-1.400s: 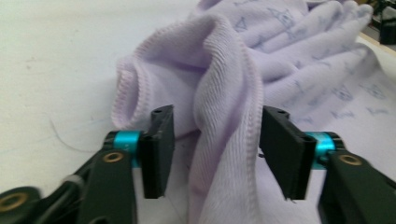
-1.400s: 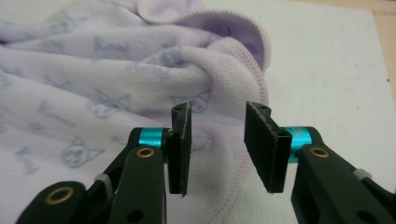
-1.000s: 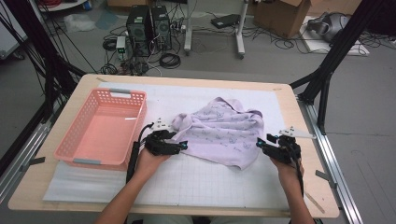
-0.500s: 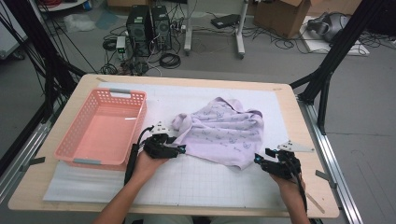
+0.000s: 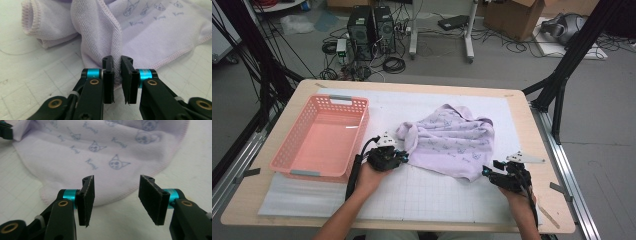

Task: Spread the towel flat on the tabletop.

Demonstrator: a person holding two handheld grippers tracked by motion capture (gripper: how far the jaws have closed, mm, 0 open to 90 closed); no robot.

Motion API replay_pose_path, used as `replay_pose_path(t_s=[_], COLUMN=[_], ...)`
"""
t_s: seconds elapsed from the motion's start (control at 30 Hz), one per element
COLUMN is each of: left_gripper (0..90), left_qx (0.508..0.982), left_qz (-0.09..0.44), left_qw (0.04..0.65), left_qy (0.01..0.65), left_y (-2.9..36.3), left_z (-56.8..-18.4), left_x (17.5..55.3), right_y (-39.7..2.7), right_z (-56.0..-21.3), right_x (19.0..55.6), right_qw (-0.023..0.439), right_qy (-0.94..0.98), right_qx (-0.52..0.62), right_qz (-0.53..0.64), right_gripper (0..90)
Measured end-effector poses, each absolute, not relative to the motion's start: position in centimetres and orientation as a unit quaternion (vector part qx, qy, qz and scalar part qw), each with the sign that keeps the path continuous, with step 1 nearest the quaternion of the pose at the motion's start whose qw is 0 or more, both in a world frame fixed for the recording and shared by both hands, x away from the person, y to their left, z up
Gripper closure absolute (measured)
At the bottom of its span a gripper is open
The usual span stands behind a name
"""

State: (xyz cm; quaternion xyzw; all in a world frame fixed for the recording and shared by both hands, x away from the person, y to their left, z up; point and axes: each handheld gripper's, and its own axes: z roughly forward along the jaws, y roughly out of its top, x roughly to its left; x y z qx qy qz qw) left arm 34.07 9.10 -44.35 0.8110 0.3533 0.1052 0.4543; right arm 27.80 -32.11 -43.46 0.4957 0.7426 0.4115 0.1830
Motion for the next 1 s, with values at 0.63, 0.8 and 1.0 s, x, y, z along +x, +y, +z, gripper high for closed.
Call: replay_pose_path(t_s=[0.63, 0.8, 1.0], left_gripper=[84.7, 84.7, 58.8], left_qx=[0.786, 0.79, 0.786], left_qz=[0.095, 0.082, 0.084], left_qw=[0.484, 0.495, 0.487], left_qy=[0.372, 0.353, 0.372], left_y=[10.4, 10.3, 10.7], left_z=[-44.0, -43.7, -43.9], left_x=[32.5, 30.3, 29.9], right_y=[-30.0, -32.4, -33.1], right_z=[-43.2, -41.7, -41.8], right_x=[28.9, 27.9, 27.9], right_qw=[0.231, 0.266, 0.229], right_qy=[0.796, 0.794, 0.778], right_qx=[0.458, 0.463, 0.466], right_qz=[0.319, 0.291, 0.354], right_gripper=[85.3, 84.4, 67.2])
